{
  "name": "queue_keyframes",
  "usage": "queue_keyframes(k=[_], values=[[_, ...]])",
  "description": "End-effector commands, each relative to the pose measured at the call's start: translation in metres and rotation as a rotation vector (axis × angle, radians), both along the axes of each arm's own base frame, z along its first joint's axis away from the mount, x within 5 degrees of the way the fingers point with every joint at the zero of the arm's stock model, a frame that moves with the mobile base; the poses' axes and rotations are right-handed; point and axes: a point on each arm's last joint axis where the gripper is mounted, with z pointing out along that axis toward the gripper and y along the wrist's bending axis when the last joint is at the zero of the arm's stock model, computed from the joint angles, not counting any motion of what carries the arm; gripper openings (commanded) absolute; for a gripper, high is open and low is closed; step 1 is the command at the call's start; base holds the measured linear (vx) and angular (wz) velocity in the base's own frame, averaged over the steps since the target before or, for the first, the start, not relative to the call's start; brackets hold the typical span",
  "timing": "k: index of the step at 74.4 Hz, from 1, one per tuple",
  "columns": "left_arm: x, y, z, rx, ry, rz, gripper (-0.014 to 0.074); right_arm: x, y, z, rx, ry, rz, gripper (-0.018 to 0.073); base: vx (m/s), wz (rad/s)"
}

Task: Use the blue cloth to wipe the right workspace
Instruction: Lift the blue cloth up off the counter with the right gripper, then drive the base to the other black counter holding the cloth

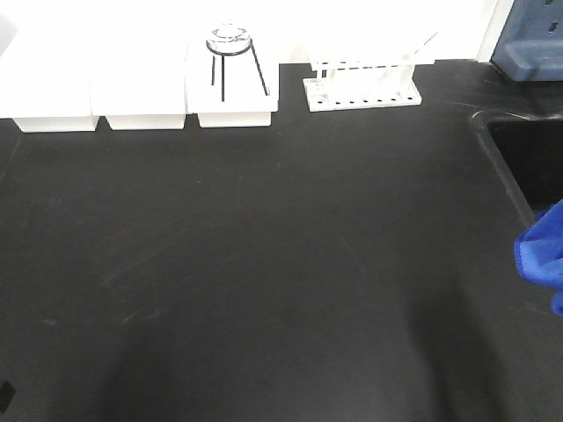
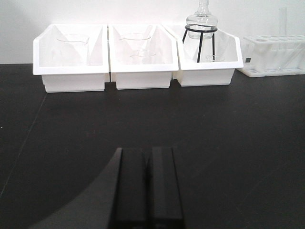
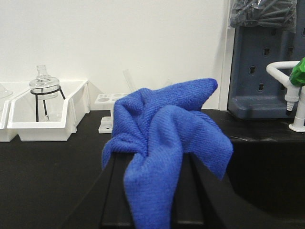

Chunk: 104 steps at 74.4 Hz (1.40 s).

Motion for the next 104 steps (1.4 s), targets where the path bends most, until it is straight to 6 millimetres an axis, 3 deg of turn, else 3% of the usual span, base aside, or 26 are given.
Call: queue_keyframes(k=[1, 104], values=[[-0.0005, 0.0009, 0.0163, -0.016, -0.115, 0.011, -0.0006, 0.0003, -0.0023, 0.0158, 0.006, -0.098, -0.028, -0.0004, 0.00, 0.00], [-0.0005, 0.0009, 0.0163, -0.016, -0.115, 0.011, -0.0006, 0.0003, -0.0024, 0.0159, 0.006, -0.099, -0.029, -0.0004, -0.06, 0.01]])
